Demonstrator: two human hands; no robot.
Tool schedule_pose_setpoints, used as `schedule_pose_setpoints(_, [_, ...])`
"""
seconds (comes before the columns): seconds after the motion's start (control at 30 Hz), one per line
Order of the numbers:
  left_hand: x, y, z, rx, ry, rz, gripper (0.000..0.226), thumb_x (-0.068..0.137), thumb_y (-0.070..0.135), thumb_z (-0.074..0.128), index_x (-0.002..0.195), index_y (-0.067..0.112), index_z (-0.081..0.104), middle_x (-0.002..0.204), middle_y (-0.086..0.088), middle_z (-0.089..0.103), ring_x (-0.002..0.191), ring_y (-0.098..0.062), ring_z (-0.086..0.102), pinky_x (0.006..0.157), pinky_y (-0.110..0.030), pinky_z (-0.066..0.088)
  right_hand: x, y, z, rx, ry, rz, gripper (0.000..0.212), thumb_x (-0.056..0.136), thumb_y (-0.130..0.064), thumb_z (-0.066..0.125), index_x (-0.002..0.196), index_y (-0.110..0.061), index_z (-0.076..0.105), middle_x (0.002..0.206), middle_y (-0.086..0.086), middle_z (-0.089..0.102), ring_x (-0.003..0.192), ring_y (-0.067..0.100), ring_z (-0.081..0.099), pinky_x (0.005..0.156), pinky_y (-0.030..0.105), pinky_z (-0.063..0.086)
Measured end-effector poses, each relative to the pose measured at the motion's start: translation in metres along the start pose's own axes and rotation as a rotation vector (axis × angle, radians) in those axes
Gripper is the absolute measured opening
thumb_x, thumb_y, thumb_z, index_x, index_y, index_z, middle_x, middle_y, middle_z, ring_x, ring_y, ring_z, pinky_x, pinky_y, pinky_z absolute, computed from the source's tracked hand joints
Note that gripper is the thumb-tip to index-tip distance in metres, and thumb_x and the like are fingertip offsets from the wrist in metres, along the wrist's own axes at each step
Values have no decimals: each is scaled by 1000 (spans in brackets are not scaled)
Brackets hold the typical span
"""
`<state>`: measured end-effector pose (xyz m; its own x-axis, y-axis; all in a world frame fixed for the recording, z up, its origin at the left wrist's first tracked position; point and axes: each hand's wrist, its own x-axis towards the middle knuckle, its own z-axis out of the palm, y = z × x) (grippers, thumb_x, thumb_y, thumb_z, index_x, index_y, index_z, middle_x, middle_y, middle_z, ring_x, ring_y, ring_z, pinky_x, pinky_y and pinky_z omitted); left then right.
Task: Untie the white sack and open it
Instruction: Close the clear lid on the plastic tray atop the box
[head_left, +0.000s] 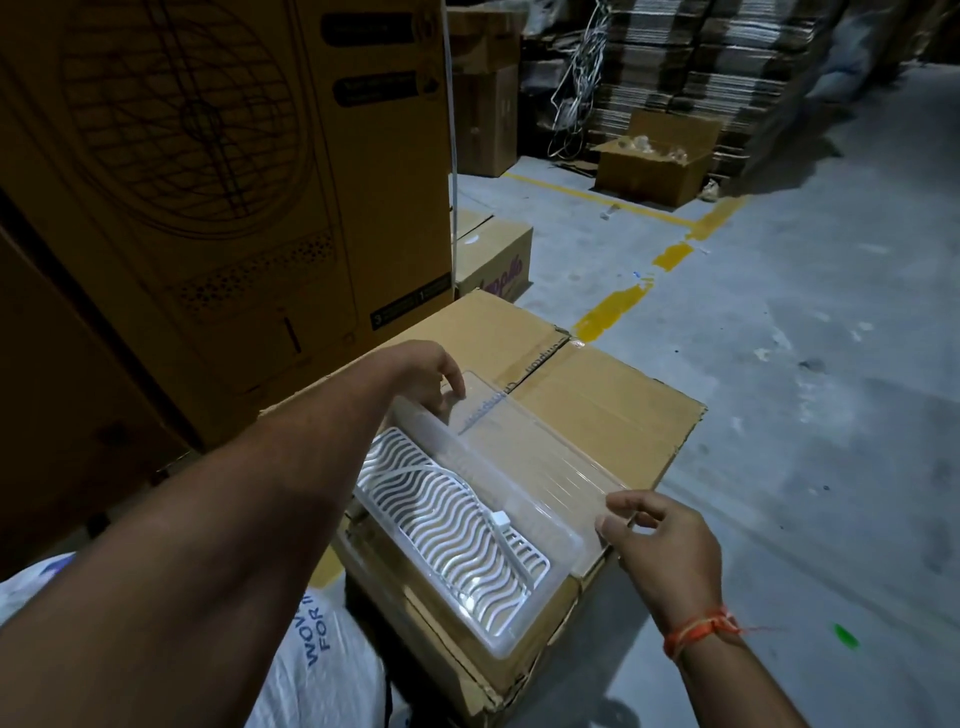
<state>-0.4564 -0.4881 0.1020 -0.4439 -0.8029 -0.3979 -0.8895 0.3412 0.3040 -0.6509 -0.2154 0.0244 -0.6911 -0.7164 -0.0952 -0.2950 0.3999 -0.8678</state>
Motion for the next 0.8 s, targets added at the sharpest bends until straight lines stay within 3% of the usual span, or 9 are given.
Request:
schedule_pose_setpoints(0.07, [1, 3, 1, -23, -3, 4, 37, 86, 2, 80, 113, 26, 78, 143, -10, 61, 129, -31, 61, 76, -27, 57, -1, 0, 0, 9, 32, 5, 20, 78, -18, 86, 97, -24, 82, 92, -1, 77, 82, 21, 70, 81, 45, 63])
schedule_pose_setpoints(0.2, [0, 14, -4, -72, 23, 84, 33, 86, 2, 81, 106, 27, 73, 129, -10, 65, 102, -26, 65, 55, -21, 51, -1, -10, -4, 113, 80, -10, 18, 82, -13, 81, 93, -27, 81, 92, -8, 77, 85, 16, 69, 86, 48, 62])
schedule_pose_setpoints(0.37, [-7, 24, -16, -159, 228, 174, 31, 86, 4, 82, 106, 25, 72, 122, -1, 61, 106, -21, 59, 62, -22, 48, 7, -38, -18, 143, 151, -142, 24, 83, -7, 80, 94, -28, 81, 93, -4, 76, 85, 2, 66, 86, 38, 60])
schedule_pose_setpoints(0.5, [-26, 17, -31, -365, 367, 208, 22, 83, 7, 85, 101, 17, 76, 108, 0, 70, 100, -22, 66, 77, -31, 56, 7, -66, -29, 95, 242, -390, 31, 84, -1, 77, 91, -31, 77, 95, -2, 72, 78, -3, 64, 69, 5, 47])
schedule_pose_setpoints(0.53, [-34, 12, -35, -426, 402, 211, 17, 84, 10, 85, 97, 15, 75, 104, -1, 73, 100, -23, 69, 82, -36, 58, 3, -73, -32, 77, 269, -471, 34, 83, 2, 77, 90, -31, 77, 95, -2, 71, 77, -1, 65, 69, 4, 47])
schedule_pose_setpoints(0.57, [-43, 7, -39, -502, 429, 218, 13, 85, 14, 85, 91, 14, 73, 102, -4, 75, 99, -23, 72, 85, -38, 59, -1, -79, -34, 61, 291, -553, 36, 82, 5, 76, 89, -30, 78, 95, -2, 71, 78, 4, 67, 71, 8, 49])
schedule_pose_setpoints(0.67, [-76, -7, -49, -825, 445, 222, 17, 94, 20, 76, 85, 12, 64, 100, -15, 74, 96, -24, 71, 81, -37, 59, -16, -92, -37, -37, 368, -823, 35, 73, 15, 77, 84, -18, 82, 95, 4, 74, 89, 25, 69, 77, 35, 55])
schedule_pose_setpoints(0.73, [-99, -16, -50, -1028, 468, 165, 18, 97, 19, 71, 85, 14, 61, 100, -20, 72, 96, -28, 71, 80, -34, 62, -30, -97, -36, -113, 403, -981, 32, 70, 19, 76, 78, -12, 81, 96, 7, 76, 92, 32, 66, 78, 40, 52])
schedule_pose_setpoints(0.8, [-120, -25, -50, -1240, 464, 94, 13, 98, 19, 69, 91, 11, 61, 114, -28, 72, 102, -34, 73, 83, -40, 64, -47, -101, -32, -155, 400, -1121, 27, 75, 17, 76, 73, -10, 79, 100, 8, 78, 90, 35, 63, 77, 41, 50])
